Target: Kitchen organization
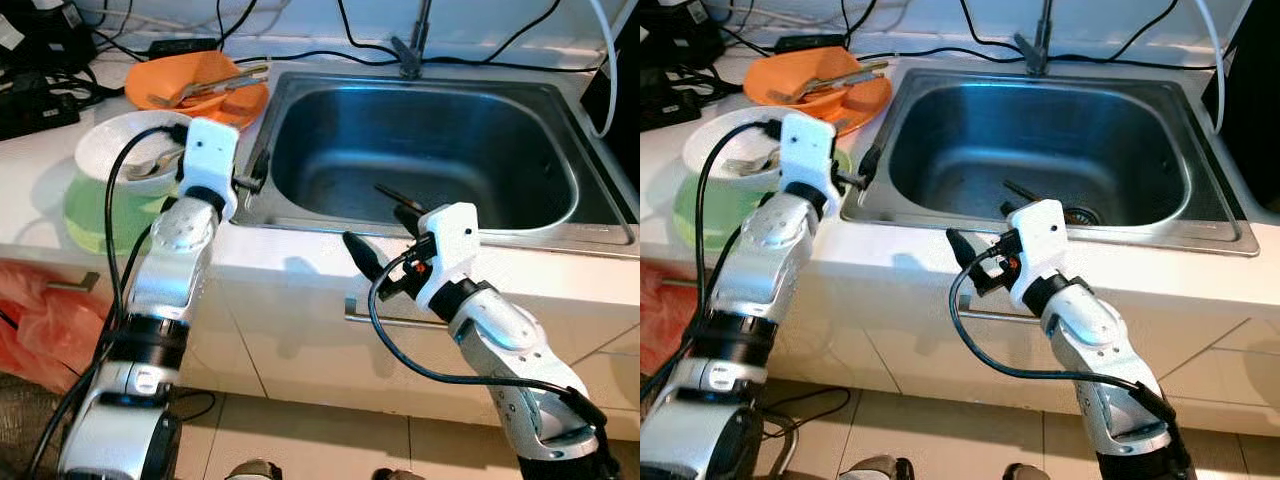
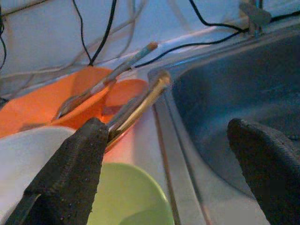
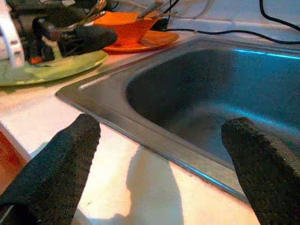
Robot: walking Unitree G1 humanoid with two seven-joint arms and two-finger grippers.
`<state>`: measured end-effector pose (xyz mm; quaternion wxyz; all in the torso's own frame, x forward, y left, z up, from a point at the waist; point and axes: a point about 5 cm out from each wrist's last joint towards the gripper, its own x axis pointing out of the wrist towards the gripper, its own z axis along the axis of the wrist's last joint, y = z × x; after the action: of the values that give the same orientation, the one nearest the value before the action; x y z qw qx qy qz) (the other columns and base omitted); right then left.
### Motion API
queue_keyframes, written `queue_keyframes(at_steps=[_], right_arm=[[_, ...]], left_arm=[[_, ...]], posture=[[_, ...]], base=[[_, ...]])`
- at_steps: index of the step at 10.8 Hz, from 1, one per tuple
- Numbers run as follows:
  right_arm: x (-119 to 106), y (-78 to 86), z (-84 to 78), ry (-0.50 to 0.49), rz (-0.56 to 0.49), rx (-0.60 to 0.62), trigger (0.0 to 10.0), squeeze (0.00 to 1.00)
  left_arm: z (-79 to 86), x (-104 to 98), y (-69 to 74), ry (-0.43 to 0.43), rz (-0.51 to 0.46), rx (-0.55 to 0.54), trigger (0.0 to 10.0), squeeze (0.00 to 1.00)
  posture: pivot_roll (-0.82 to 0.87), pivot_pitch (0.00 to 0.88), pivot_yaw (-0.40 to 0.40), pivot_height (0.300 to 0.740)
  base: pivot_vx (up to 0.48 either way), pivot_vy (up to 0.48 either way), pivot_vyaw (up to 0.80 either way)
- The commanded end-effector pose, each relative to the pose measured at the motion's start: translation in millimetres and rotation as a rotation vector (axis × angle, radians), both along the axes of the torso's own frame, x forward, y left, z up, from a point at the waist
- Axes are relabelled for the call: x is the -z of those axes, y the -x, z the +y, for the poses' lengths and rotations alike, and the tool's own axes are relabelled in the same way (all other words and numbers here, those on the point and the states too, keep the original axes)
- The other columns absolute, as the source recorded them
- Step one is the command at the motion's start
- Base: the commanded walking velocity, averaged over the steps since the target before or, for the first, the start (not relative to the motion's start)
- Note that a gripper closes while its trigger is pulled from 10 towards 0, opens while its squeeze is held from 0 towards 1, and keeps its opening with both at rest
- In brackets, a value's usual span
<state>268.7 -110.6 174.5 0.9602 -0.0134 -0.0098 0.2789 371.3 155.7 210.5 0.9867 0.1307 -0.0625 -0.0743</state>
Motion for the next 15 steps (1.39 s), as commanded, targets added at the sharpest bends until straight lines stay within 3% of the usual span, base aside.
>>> queue_keyframes(at_steps=[1,3,6,10,12,15], right_arm=[[-2.0,3.2,0.7,0.024,-0.011,-0.015,10.0,0.0],[-2.8,3.9,1.4,0.024,-0.017,-0.017,10.0,0.0],[-2.3,7.4,6.3,0.024,-0.029,-0.029,10.0,0.0],[-5.2,6.3,7.7,0.011,-0.041,-0.029,10.0,0.0],[-5.5,6.2,7.9,0.009,-0.044,-0.025,10.0,0.0],[-6.2,5.3,8.8,0.01,-0.051,-0.021,10.0,0.0]], left_arm=[[5.5,-2.4,-3.0,-0.034,-0.003,-0.017,10.0,0.0],[14.4,-6.7,-5.0,-0.044,-0.025,-0.063,10.0,0.0],[28.2,-13.6,-8.1,-0.163,-0.065,-0.116,10.0,0.0],[31.5,-16.1,-13.7,-0.209,-0.081,-0.098,10.0,0.0],[25.5,-14.5,-16.1,-0.218,-0.09,-0.057,0.2,0.0],[23.8,-14.1,-19.0,-0.214,-0.099,-0.051,0.0,0.0]], posture=[[0.08,0.111,0.048,0.74],[0.08,0.109,0.048,0.74],[0.08,0.108,0.046,0.74],[0.08,0.109,0.044,0.74],[0.07,0.11,0.046,0.74],[0.07,0.11,0.048,0.74]], base=[[0.0,0.0,0.0],[0.0,0.0,0.0],[0.0,0.0,0.0],[0.0,0.0,0.0],[0.0,0.0,0.0],[0.0,0.0,0.0]])
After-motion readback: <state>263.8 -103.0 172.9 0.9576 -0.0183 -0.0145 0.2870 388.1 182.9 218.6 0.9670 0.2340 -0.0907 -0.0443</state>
